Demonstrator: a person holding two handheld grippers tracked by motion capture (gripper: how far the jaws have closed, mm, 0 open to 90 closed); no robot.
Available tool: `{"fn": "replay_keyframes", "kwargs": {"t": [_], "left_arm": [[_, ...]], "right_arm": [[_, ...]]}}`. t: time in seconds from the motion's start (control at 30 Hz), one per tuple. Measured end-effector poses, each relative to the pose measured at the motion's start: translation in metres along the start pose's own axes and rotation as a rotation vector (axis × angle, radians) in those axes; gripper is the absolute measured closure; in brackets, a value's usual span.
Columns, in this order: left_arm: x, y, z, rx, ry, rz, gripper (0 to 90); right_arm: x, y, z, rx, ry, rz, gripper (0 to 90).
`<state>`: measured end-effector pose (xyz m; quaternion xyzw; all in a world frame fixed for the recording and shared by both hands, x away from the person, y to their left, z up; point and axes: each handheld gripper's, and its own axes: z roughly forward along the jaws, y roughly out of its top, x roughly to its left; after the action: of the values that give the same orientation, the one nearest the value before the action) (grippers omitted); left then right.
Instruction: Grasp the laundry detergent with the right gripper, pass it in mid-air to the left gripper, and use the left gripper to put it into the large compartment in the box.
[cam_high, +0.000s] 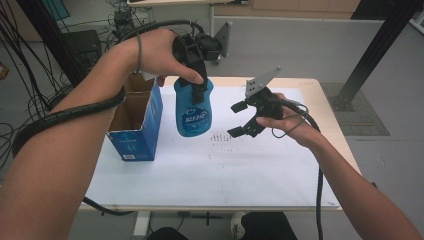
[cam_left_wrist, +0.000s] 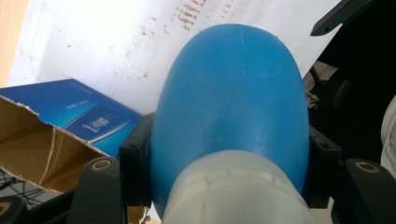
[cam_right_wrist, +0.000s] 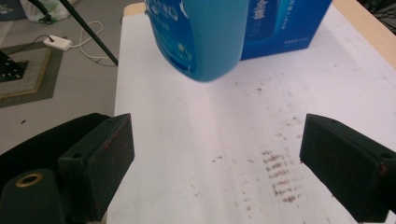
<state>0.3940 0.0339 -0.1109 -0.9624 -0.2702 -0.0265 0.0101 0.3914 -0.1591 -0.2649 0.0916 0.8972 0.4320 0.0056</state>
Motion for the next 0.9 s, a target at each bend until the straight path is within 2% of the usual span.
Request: {"fn": "replay_keyframes", "kwargs": {"t": [0.07, 0.2, 0.23, 0.27, 0.4, 0.43, 0.57, 0.67, 0.7, 0.87, 0.9], "left_arm": [[0.003, 0.000, -0.003, 0.004, -0.005, -0.022, 36.9], [0.010, -0.002, -0.009, 0.007, -0.015, -0.099, 36.9], [0.013, -0.003, -0.011, 0.011, -0.020, -0.137, 36.9], [0.014, -0.004, -0.013, 0.014, -0.021, -0.150, 36.9], [0.024, -0.009, -0.024, 0.016, -0.004, -0.249, 36.9], [0.028, -0.011, -0.028, 0.012, -0.003, -0.289, 36.9], [0.041, -0.021, -0.040, 0.010, -0.012, -0.404, 36.8], [0.049, -0.027, -0.049, -0.029, 0.004, -0.503, 36.9], [0.054, -0.031, -0.055, -0.020, 0.011, -0.531, 36.9], [0.074, -0.045, -0.072, -0.045, 0.028, -0.690, 36.9], [0.077, -0.047, -0.074, -0.046, 0.036, -0.703, 36.9]], "right_arm": [[-0.001, -0.002, -0.005, 0.007, -0.014, 0.007, 9.2], [0.001, -0.006, -0.013, 0.027, -0.032, 0.013, 8.7], [0.001, -0.007, -0.015, 0.037, -0.037, 0.011, 8.8], [0.002, -0.008, -0.017, 0.050, -0.045, 0.013, 8.8], [0.004, -0.011, -0.024, 0.078, -0.050, 0.034, 8.8], [0.004, -0.012, -0.025, 0.084, -0.054, 0.035, 8.8], [0.005, -0.017, -0.032, 0.117, -0.068, 0.045, 8.8], [0.005, -0.020, -0.038, 0.124, -0.076, 0.054, 8.8], [0.005, -0.020, -0.039, 0.125, -0.079, 0.054, 8.8], [0.007, -0.023, -0.049, 0.131, -0.090, 0.061, 9.2], [0.007, -0.024, -0.051, 0.130, -0.094, 0.064, 9.3]]}}
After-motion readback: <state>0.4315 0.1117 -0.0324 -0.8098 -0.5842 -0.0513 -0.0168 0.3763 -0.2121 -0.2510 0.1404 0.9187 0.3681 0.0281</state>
